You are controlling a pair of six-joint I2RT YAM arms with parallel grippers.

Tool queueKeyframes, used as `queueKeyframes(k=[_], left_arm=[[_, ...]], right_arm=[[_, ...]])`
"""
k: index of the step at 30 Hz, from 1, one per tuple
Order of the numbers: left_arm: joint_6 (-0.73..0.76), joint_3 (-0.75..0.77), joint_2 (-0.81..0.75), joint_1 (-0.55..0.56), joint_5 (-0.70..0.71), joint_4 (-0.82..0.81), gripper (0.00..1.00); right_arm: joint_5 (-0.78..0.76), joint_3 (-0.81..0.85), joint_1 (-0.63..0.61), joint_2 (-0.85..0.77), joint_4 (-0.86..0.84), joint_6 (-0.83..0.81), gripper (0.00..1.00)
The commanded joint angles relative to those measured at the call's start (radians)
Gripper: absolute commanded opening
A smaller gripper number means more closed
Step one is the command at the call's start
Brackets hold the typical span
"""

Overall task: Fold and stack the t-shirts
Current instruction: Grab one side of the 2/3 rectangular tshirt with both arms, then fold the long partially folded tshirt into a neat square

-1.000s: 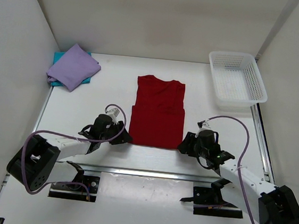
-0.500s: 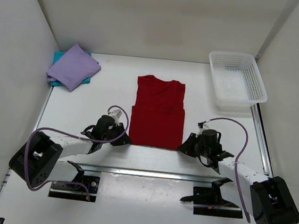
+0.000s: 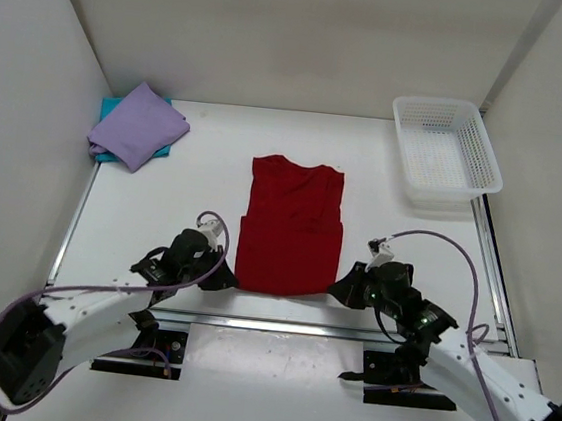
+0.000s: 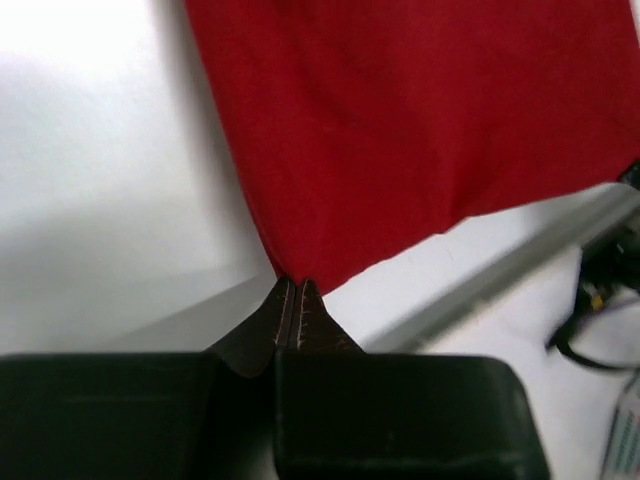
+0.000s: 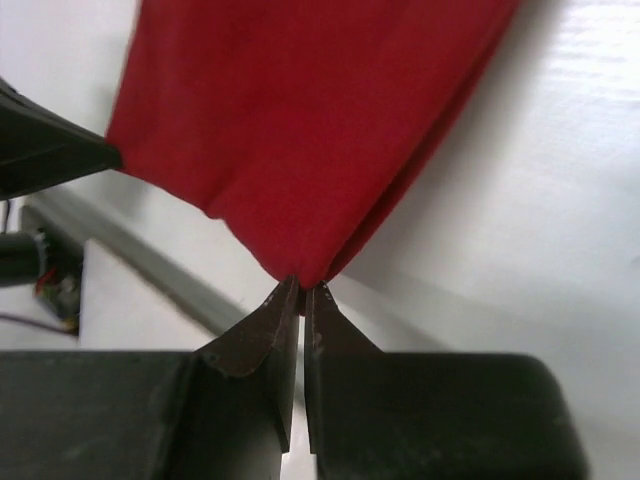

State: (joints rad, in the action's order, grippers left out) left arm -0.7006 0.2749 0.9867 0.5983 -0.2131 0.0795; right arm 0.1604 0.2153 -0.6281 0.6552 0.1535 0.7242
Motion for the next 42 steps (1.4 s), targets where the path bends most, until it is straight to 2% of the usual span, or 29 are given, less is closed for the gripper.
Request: queueKeyframes(k=[1,4,6,10,12,16,19,24,26,27,29,30,31,32,34,35,37,38,39,40,42], left_arm=[[-0.046,0.024,-0.188,0.066,-0.005,0.247,0.00],[-0.056,0.162,-0.266,0.052,-0.017,0.327,0.00],[0.021,0.263,-0.225,-0.036,-0.043,0.330,0.00],[0.059,0.433,-0.009,-0.222,-0.166,0.219,0.00],[0.062,0.510,0.104,-0.262,-0.166,0.165,0.00],[0.052,0.723,0.378,-0.295,-0.121,0.097,0.00],[0.065,0.896,0.579,-0.313,-0.060,0.112,0.00],[0.033,1.132,0.913,-0.377,-0.057,0.132,0.00],[0.035,1.239,0.996,-0.387,-0.046,0.143,0.02],[0.029,1.285,1.044,-0.396,-0.043,0.146,0.06],[-0.003,1.328,1.099,-0.410,-0.049,0.121,0.17],[-0.019,1.342,1.124,-0.419,-0.069,0.096,0.28],[-0.033,1.354,1.135,-0.443,-0.086,0.073,0.53],[-0.042,1.357,1.139,-0.443,-0.112,0.060,0.63],[-0.045,1.327,1.103,-0.453,-0.117,0.025,0.67],[-0.049,1.313,1.083,-0.454,-0.102,0.007,0.64],[-0.053,1.238,1.017,-0.431,-0.088,-0.041,0.59],[-0.048,1.229,0.997,-0.419,-0.091,-0.052,0.56],[-0.048,1.194,0.979,-0.392,-0.100,-0.060,0.54],[-0.048,1.172,0.972,-0.359,-0.115,-0.070,0.54],[-0.043,1.111,0.951,-0.303,-0.108,-0.109,0.53]], right_arm=[[-0.136,0.053,-0.102,-0.135,0.208,0.107,0.00],[-0.136,0.166,-0.078,-0.102,0.256,0.049,0.00],[-0.054,0.281,-0.015,-0.024,0.244,-0.021,0.00],[0.187,0.432,0.261,0.234,0.157,-0.193,0.00],[0.192,0.551,0.336,0.348,0.118,-0.255,0.00],[0.205,0.751,0.395,0.629,0.048,-0.285,0.00],[0.252,0.912,0.452,0.841,0.009,-0.281,0.00],[0.275,1.177,0.493,1.138,-0.003,-0.287,0.00],[0.291,1.292,0.504,1.263,0.021,-0.287,0.00],[0.288,1.315,0.507,1.323,0.005,-0.279,0.00],[0.309,1.416,0.513,1.403,0.001,-0.269,0.09],[0.327,1.476,0.521,1.441,0.020,-0.270,0.13],[0.326,1.499,0.518,1.465,0.049,-0.269,0.24],[0.324,1.532,0.510,1.468,0.057,-0.276,0.33],[0.279,1.546,0.484,1.453,0.086,-0.304,0.41],[0.221,1.541,0.467,1.430,0.104,-0.321,0.47],[0.168,1.507,0.440,1.367,0.123,-0.328,0.46],[0.145,1.440,0.421,1.339,0.101,-0.327,0.39],[0.118,1.352,0.398,1.257,0.054,-0.316,0.23],[0.094,1.302,0.387,1.229,0.000,-0.313,0.17],[0.097,1.099,0.363,1.158,-0.098,-0.287,0.03]])
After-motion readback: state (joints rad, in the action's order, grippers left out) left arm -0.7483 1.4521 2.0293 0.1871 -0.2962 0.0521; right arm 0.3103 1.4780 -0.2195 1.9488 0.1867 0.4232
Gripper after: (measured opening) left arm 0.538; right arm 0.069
